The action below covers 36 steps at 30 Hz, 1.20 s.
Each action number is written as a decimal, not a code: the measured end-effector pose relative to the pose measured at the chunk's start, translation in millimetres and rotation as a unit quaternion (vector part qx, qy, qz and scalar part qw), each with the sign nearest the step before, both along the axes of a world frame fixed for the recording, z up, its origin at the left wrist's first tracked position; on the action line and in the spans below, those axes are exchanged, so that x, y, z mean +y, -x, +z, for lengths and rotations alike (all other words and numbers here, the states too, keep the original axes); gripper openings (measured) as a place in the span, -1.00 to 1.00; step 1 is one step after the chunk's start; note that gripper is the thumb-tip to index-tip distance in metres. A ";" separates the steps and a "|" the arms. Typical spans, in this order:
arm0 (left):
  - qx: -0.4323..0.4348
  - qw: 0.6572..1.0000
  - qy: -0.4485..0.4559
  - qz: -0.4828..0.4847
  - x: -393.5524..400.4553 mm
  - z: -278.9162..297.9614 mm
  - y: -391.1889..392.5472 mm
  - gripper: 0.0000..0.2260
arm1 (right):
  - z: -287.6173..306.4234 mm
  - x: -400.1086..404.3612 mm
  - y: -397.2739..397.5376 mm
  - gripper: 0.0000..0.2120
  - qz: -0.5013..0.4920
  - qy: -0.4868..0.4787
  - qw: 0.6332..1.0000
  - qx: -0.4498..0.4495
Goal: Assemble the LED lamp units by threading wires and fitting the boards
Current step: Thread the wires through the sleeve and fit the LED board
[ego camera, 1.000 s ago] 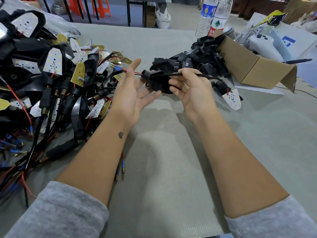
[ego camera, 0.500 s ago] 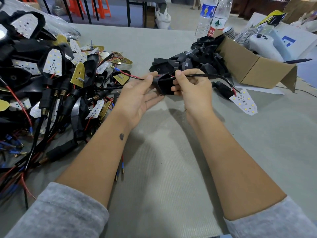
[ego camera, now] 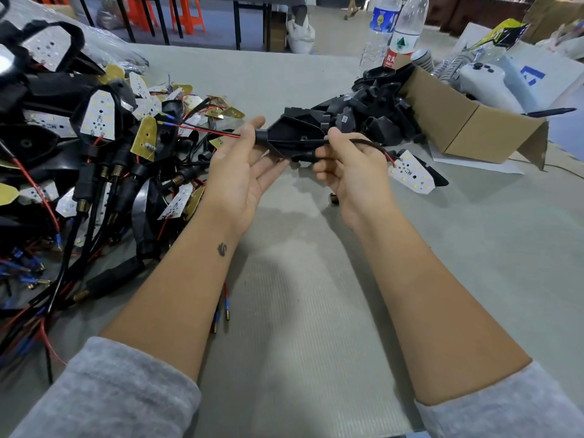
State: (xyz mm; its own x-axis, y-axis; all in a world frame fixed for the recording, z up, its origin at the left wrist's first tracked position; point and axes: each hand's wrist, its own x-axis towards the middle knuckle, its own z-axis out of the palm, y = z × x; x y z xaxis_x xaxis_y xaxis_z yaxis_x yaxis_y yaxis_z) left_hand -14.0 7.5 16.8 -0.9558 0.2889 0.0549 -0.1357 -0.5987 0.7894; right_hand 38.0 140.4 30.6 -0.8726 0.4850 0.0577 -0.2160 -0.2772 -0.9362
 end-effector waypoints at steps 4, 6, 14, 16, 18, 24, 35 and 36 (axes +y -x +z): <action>0.019 0.999 0.016 -0.024 0.2 -1.3 -1.7 -0.77 | -0.1 -2.7 -0.7 -0.77 -0.017 -0.105 0.994 -0.032; 0.028 0.999 0.022 -0.015 0.9 -1.2 -2.5 -0.75 | -0.5 -3.1 -0.7 -0.74 -0.021 -0.152 0.987 -0.042; 0.032 0.997 -0.006 0.065 -2.9 1.0 -1.4 -0.74 | -20.2 2.9 6.8 -0.72 -0.105 -0.510 0.820 -0.239; 0.029 0.996 -0.021 0.086 -3.2 2.5 -1.7 -0.73 | -20.7 7.0 6.6 -0.76 -0.117 -0.573 0.768 -0.261; 0.025 0.992 -0.033 0.116 -4.0 3.6 -1.1 -0.73 | -19.9 10.5 8.3 -0.75 -0.135 -0.600 0.738 -0.278; 0.021 0.982 -0.001 0.190 -5.1 1.0 2.5 -0.71 | -10.9 8.4 6.2 -0.84 -0.141 -0.330 0.917 -0.173; -0.027 0.986 0.005 0.166 -3.9 2.1 2.3 -0.69 | -4.7 12.6 3.1 -0.83 -0.142 -0.104 0.984 -0.038; -0.030 0.986 0.003 0.162 -3.4 2.5 1.8 -0.69 | -3.6 12.1 2.8 -0.82 -0.137 -0.103 0.985 -0.030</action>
